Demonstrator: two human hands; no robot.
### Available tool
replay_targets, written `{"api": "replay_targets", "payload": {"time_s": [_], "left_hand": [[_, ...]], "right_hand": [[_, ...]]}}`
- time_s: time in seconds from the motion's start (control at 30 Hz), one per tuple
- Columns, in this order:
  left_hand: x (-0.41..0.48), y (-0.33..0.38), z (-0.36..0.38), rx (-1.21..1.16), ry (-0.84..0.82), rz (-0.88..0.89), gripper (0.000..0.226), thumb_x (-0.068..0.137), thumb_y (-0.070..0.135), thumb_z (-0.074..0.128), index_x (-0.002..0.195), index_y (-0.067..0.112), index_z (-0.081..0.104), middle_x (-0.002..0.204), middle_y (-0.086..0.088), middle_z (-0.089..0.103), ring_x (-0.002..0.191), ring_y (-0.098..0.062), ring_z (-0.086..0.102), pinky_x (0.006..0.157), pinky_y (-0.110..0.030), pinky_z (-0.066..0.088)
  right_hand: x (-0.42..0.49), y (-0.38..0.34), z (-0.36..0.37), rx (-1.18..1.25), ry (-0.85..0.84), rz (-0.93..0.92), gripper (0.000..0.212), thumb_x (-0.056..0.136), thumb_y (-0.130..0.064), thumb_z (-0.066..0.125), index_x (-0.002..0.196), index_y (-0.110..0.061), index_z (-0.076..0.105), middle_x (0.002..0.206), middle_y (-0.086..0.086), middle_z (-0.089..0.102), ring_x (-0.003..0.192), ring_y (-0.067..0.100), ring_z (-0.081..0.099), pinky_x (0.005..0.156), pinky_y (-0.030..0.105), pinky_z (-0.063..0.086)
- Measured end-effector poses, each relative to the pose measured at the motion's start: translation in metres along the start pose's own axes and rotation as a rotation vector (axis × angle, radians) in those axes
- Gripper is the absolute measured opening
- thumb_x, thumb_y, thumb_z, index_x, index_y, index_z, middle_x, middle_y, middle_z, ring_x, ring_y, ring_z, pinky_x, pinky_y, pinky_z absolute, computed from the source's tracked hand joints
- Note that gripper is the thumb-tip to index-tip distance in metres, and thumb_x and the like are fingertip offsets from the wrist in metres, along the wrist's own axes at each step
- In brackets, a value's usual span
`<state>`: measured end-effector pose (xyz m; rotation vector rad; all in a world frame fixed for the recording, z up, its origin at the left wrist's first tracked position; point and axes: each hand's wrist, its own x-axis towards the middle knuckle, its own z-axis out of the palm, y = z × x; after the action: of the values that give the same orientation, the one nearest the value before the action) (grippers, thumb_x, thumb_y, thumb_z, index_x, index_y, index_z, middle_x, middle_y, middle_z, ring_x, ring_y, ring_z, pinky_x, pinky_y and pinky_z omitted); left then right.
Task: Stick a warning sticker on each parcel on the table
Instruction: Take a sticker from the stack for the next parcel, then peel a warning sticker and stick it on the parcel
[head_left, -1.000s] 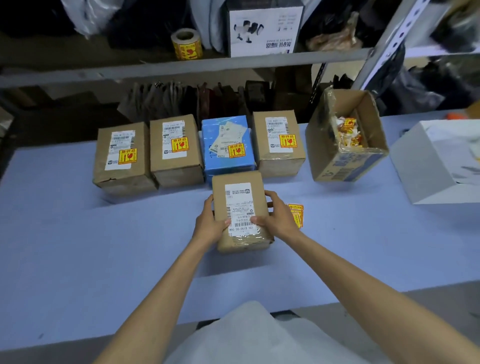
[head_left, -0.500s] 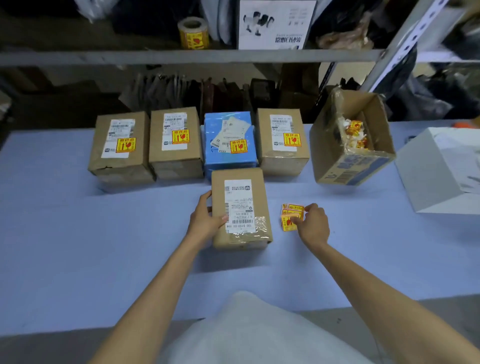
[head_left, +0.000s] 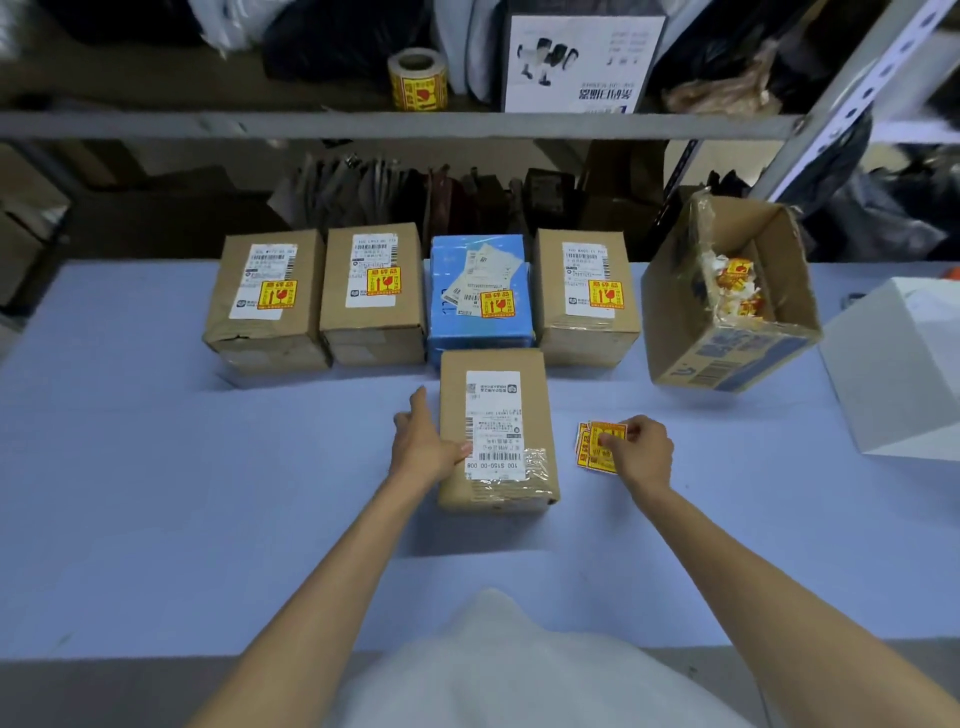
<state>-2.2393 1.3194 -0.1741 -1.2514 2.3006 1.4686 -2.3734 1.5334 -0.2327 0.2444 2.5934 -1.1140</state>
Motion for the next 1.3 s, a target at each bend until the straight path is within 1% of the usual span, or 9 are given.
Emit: {"api": "replay_targets", "payload": {"time_s": [0.13,0.3,0.4,0.5,0.7,0.87,1.07,1.2,1.3], "left_hand": [[0.0,0.026,0.007,0.037,0.169,0.348,0.057,0.084,0.011,0.067,0.135,0.022,0.043,0.125,-0.002,0.046,0.121,-0.02,0.044,0.095,-0.027,0.039],[0.011,0.056,0.012,-0.209,-0.094,0.273,0.03,0.089,0.03,0.065,0.117,0.019,0.06,0.108,0.001,0.065,0.097,-0.015,0.064,0.08,-0.036,0.059],[0.014,0.054,0.008,-0.212,-0.036,0.348,0.003,0.087,0.022,0.067,0.09,0.021,0.066,0.092,0.004,0.067,0.086,-0.015,0.066,0.073,-0.031,0.058],[0.015,0.046,0.002,-0.248,-0.03,0.333,0.006,0.086,0.019,0.069,0.082,0.021,0.066,0.084,0.004,0.067,0.08,-0.015,0.067,0.071,-0.031,0.057],[0.017,0.038,0.0,-0.307,-0.022,0.281,0.008,0.09,0.016,0.064,0.097,0.017,0.064,0.092,-0.005,0.067,0.075,-0.011,0.068,0.067,-0.023,0.057],[0.017,0.039,-0.003,-0.321,-0.037,0.275,0.01,0.09,0.016,0.064,0.099,0.014,0.063,0.097,-0.005,0.068,0.081,-0.016,0.071,0.069,-0.026,0.059],[0.011,0.04,-0.004,-0.627,-0.123,0.179,0.015,0.084,-0.002,0.066,0.086,0.004,0.052,0.095,-0.014,0.072,0.073,-0.016,0.073,0.068,-0.023,0.059],[0.009,0.041,-0.003,-0.56,-0.229,0.15,0.019,0.081,0.001,0.07,0.098,0.0,0.061,0.102,-0.014,0.07,0.085,-0.021,0.071,0.079,-0.031,0.059],[0.013,0.04,-0.005,-0.508,-0.14,0.199,0.017,0.085,0.013,0.068,0.102,0.015,0.065,0.103,-0.009,0.069,0.093,-0.02,0.068,0.079,-0.032,0.056]], "right_hand": [[-0.011,-0.055,-0.004,0.318,-0.043,-0.122,0.012,0.08,-0.007,0.071,0.087,-0.003,0.063,0.085,0.014,0.066,0.08,0.027,0.065,0.067,0.036,0.053],[-0.035,-0.11,0.002,0.417,-0.363,-0.26,0.012,0.08,-0.003,0.073,0.086,-0.004,0.063,0.079,0.006,0.068,0.07,0.012,0.064,0.06,0.017,0.053],[-0.038,-0.113,0.006,0.399,-0.395,-0.275,0.012,0.079,-0.006,0.075,0.083,-0.009,0.064,0.083,0.008,0.071,0.077,0.017,0.068,0.07,0.024,0.055],[-0.038,-0.111,0.009,0.408,-0.402,-0.254,0.011,0.081,-0.005,0.072,0.087,-0.011,0.064,0.088,0.01,0.071,0.083,0.021,0.069,0.072,0.027,0.054],[-0.041,-0.111,0.013,0.359,-0.458,-0.283,0.01,0.088,0.0,0.062,0.092,-0.009,0.062,0.097,0.017,0.067,0.094,0.027,0.067,0.084,0.037,0.057],[-0.042,-0.115,0.011,0.403,-0.433,-0.269,0.016,0.086,-0.002,0.067,0.101,-0.002,0.064,0.086,0.008,0.068,0.081,0.016,0.067,0.067,0.018,0.054],[-0.046,-0.115,0.008,0.545,-0.468,-0.237,0.018,0.084,-0.003,0.069,0.101,0.001,0.063,0.089,0.015,0.071,0.077,0.02,0.069,0.068,0.027,0.059],[-0.047,-0.115,0.008,0.538,-0.469,-0.259,0.007,0.086,0.0,0.066,0.091,-0.002,0.061,0.085,0.011,0.069,0.077,0.02,0.067,0.074,0.033,0.058],[-0.046,-0.113,0.007,0.48,-0.484,-0.313,0.006,0.088,0.0,0.063,0.087,-0.005,0.06,0.085,0.01,0.068,0.08,0.02,0.068,0.075,0.035,0.058]]}}
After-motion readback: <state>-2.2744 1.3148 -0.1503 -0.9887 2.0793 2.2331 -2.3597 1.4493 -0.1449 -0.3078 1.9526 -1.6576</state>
